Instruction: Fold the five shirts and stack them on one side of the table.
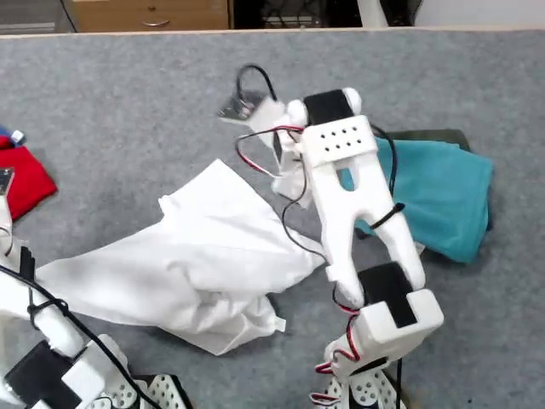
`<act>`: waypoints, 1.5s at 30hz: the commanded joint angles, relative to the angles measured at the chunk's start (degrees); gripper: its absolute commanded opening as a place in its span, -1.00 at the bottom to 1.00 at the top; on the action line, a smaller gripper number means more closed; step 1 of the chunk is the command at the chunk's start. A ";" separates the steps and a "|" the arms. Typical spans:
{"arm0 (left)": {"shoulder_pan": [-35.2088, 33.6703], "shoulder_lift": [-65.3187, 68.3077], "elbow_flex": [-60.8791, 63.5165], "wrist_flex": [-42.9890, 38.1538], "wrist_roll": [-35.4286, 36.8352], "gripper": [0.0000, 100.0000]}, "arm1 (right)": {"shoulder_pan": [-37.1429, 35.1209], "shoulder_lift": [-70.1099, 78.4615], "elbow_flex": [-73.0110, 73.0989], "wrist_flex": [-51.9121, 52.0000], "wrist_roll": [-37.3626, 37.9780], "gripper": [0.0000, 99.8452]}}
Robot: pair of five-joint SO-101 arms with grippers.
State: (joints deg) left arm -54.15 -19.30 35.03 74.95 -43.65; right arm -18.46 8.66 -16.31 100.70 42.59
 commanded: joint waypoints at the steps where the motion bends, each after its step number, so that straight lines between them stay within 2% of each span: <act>1: -0.22 -0.18 -2.07 0.62 -0.70 -0.94 | -5.36 5.32 -10.42 -0.09 -2.90 -0.67; 9: -0.66 -0.18 0.13 0.53 -0.62 -0.94 | -13.71 37.32 -39.43 -7.12 -18.99 -0.54; 13: -0.75 -0.18 0.13 0.53 -0.53 -0.94 | -13.98 53.49 -58.86 -6.07 -24.00 -0.53; 17: -0.31 -0.18 0.13 0.53 -0.44 -0.94 | -13.45 65.45 -71.34 -3.69 -26.64 -0.53; 25: -0.13 -0.18 0.13 0.18 -0.44 -0.94 | -10.64 70.29 -72.40 -3.87 -26.99 -0.54; 27: -0.13 -0.18 0.13 0.18 -0.44 -0.94 | -10.64 70.29 -72.31 -3.87 -26.90 -0.63; 31: -0.13 -0.18 -0.31 0.26 -0.44 -0.94 | -10.55 70.29 -72.40 -4.92 -23.82 -0.97; 33: 0.31 -0.18 -0.75 0.26 -0.35 -0.94 | -10.64 70.29 -72.40 -4.75 -22.68 -0.96; 35: 2.24 -0.18 -2.07 0.53 2.02 -0.94 | -10.55 70.29 -72.84 -5.01 -23.91 -0.98; 40: 11.56 -0.18 -8.66 0.44 14.86 -0.94 | -7.12 69.58 -80.22 -4.31 -25.41 -0.98; 45: 22.20 0.35 -19.03 -1.76 29.63 -0.94 | -4.84 57.98 -79.60 -2.37 -28.13 -0.98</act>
State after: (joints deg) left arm -36.92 -18.95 23.87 74.95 -22.29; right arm -24.62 76.44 -93.05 97.80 16.75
